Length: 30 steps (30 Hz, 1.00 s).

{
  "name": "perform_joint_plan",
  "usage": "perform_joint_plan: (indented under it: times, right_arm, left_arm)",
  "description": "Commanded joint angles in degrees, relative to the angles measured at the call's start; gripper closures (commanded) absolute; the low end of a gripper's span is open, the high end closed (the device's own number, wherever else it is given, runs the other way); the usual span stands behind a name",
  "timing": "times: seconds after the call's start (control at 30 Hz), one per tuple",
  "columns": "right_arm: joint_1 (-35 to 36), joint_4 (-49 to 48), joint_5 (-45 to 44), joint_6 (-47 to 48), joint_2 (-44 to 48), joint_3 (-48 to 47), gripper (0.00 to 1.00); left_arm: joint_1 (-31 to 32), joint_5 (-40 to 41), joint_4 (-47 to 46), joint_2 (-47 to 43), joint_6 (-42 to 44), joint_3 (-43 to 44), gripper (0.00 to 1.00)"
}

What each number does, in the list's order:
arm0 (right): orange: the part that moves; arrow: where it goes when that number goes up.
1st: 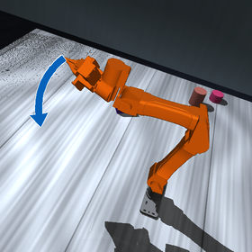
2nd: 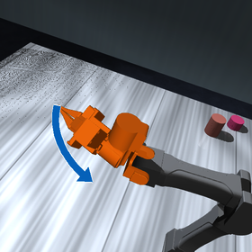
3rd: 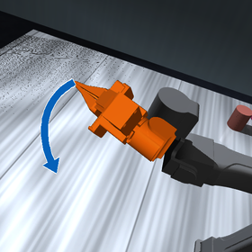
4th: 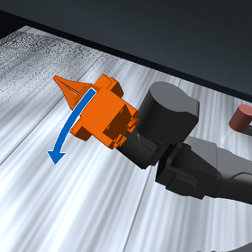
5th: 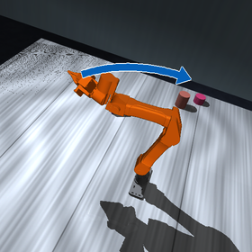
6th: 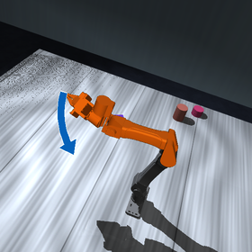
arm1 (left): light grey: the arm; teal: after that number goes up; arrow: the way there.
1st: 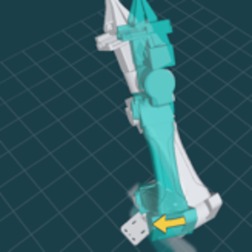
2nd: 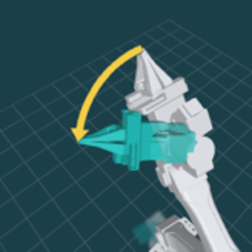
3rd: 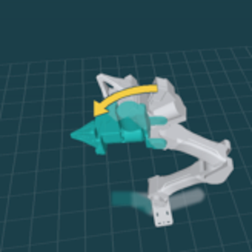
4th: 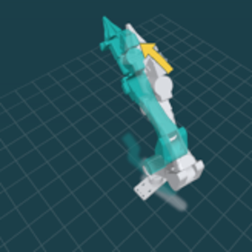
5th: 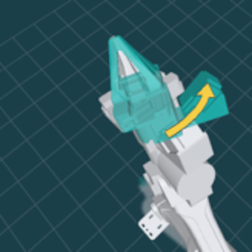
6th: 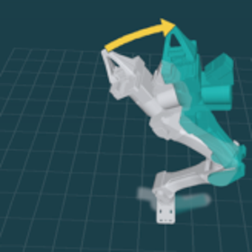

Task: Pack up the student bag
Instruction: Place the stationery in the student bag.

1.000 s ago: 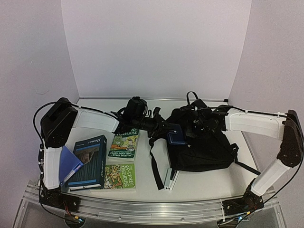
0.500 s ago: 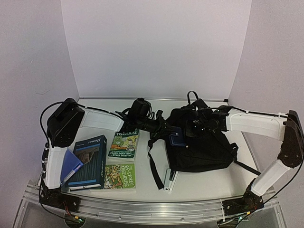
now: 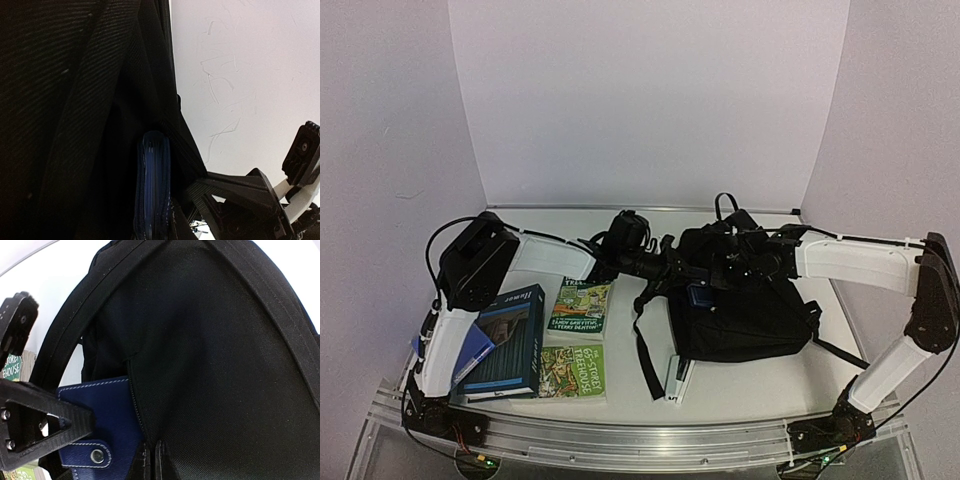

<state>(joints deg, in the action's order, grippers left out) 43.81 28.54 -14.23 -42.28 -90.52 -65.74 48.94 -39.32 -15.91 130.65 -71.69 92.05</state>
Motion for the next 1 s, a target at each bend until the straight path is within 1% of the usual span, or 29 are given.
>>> perform_joint_plan:
  times: [0.0,0.2,0.3,0.37,0.53,0.67,0.8,0.9,0.97]
  right_arm:
    - [0.22,-5.82,0.02,-1.41,2.18,-0.36,1.0]
    - [0.26,-6.42,-0.42,-1.69,1.98,-0.57,1.0]
    - [0.22,-6.57,-0.44,-1.86,1.73,-0.77,1.0]
    - [0.22,-6.58,-0.64,-1.96,1.78,-0.75,1.0]
    - [0.22,-6.58,-0.8,-2.19,2.18,-0.41,1.0]
    - [0.22,-6.57,-0.72,-2.11,2.26,-0.35,1.0]
    - [0.22,-6.57,-0.68,-2.01,2.41,-0.35,1.0]
    - [0.22,-6.56,-0.69,-1.99,2.15,-0.39,1.0]
    - [0.22,-6.56,-0.57,-1.91,1.9,-0.5,1.0]
  left_arm:
    - [0.86,-0.59,-3.3,2.16,-2.2,4.65,1.0]
    - [1.55,-0.4,-2.38,3.91,-2.02,6.22,1.0]
    - [1.68,0.46,-0.04,4.16,0.35,7.31,0.99]
    - [1.65,1.64,3.29,3.36,3.75,7.57,0.93]
    - [1.51,6.9,10.51,-1.63,12.49,6.09,0.67]
    - [1.51,10.09,17.35,-4.56,18.6,6.06,0.53]
    - [1.6,12.94,21.91,-7.23,21.45,4.66,0.45]
    - [1.63,13.31,21.81,-9.0,21.01,1.89,0.45]
    - [1.75,12.9,21.05,-9.85,20.35,0.23,0.47]
